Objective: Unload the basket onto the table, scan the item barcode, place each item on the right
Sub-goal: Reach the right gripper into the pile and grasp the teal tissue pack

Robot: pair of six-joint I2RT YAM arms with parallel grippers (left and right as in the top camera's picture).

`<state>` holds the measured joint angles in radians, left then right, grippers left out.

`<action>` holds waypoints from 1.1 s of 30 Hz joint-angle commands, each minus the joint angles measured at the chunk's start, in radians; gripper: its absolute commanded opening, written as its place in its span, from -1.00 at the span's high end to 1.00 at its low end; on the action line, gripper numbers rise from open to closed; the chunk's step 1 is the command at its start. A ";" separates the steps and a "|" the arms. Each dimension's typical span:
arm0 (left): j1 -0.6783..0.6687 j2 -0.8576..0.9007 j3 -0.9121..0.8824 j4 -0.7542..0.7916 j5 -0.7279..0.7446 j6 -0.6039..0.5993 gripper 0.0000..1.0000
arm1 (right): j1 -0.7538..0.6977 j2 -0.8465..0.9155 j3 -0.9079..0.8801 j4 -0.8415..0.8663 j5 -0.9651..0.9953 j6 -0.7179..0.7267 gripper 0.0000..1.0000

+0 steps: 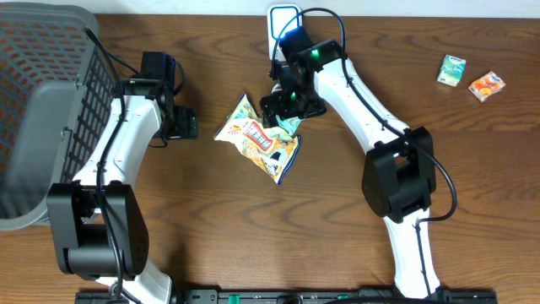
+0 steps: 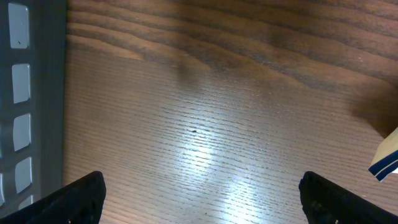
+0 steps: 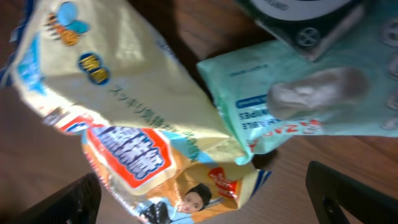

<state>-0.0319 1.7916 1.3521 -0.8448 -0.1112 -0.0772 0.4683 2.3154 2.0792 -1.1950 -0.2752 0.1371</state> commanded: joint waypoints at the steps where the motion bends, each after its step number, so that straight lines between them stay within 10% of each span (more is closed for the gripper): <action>1: 0.001 0.001 -0.003 -0.003 -0.006 0.006 -0.96 | 0.000 -0.006 -0.009 0.003 0.133 0.153 -0.98; 8: 0.001 0.001 -0.003 -0.003 -0.006 0.006 -0.96 | -0.003 -0.006 -0.010 0.050 0.147 0.252 -0.96; 15: 0.001 0.001 -0.003 -0.003 -0.006 0.006 -0.95 | -0.001 -0.005 -0.024 0.092 0.227 0.354 -0.34; 33: 0.001 0.001 -0.003 -0.003 -0.006 0.006 -0.95 | -0.028 -0.017 -0.230 0.116 0.415 0.401 -0.37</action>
<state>-0.0319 1.7916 1.3521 -0.8444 -0.1112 -0.0772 0.4648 2.3058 1.8721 -1.0153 0.0296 0.5274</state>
